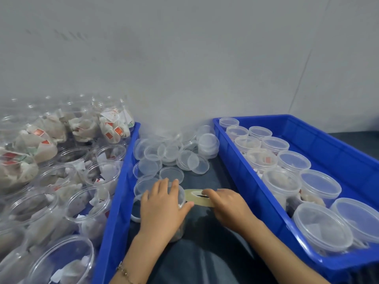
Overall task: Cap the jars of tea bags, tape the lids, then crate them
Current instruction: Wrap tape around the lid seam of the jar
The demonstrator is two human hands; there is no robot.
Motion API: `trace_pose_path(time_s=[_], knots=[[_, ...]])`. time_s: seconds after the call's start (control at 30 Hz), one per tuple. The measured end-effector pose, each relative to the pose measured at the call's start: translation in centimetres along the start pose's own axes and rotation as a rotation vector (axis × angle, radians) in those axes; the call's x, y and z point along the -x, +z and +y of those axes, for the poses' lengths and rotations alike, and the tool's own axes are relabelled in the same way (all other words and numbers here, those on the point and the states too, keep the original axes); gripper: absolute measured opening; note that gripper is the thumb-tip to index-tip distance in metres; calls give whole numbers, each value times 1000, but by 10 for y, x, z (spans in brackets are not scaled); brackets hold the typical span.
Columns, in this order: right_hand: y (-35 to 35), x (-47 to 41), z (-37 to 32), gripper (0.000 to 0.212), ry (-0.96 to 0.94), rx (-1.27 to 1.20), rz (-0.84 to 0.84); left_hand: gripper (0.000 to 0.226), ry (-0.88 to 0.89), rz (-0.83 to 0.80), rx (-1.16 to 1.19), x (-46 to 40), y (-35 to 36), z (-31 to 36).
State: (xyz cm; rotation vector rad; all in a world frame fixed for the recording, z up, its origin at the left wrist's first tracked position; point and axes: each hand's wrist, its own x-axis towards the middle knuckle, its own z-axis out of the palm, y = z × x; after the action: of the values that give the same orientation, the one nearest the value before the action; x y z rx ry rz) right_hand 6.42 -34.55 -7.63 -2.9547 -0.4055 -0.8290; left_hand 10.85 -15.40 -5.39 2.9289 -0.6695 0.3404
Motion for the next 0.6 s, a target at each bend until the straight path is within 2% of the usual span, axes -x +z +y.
trace_pose_path(time_s=[0.1, 0.23, 0.4, 0.47, 0.6], knots=[[-2, 11, -7, 51, 40, -42, -29, 83, -14, -16, 8, 1, 0, 0], [-12, 5, -7, 38, 106, -14, -110, 86, -22, -52, 29, 1, -1, -1], [-15, 3, -1, 65, 116, 92, -128, 86, -21, -76, 45, 1, -1, -1], [-11, -1, 3, 63, 124, 152, -175, 83, 4, -73, 52, 1, -2, 0], [-1, -19, 3, 58, 168, 114, -190, 74, 54, -53, 78, 4, -2, 0]])
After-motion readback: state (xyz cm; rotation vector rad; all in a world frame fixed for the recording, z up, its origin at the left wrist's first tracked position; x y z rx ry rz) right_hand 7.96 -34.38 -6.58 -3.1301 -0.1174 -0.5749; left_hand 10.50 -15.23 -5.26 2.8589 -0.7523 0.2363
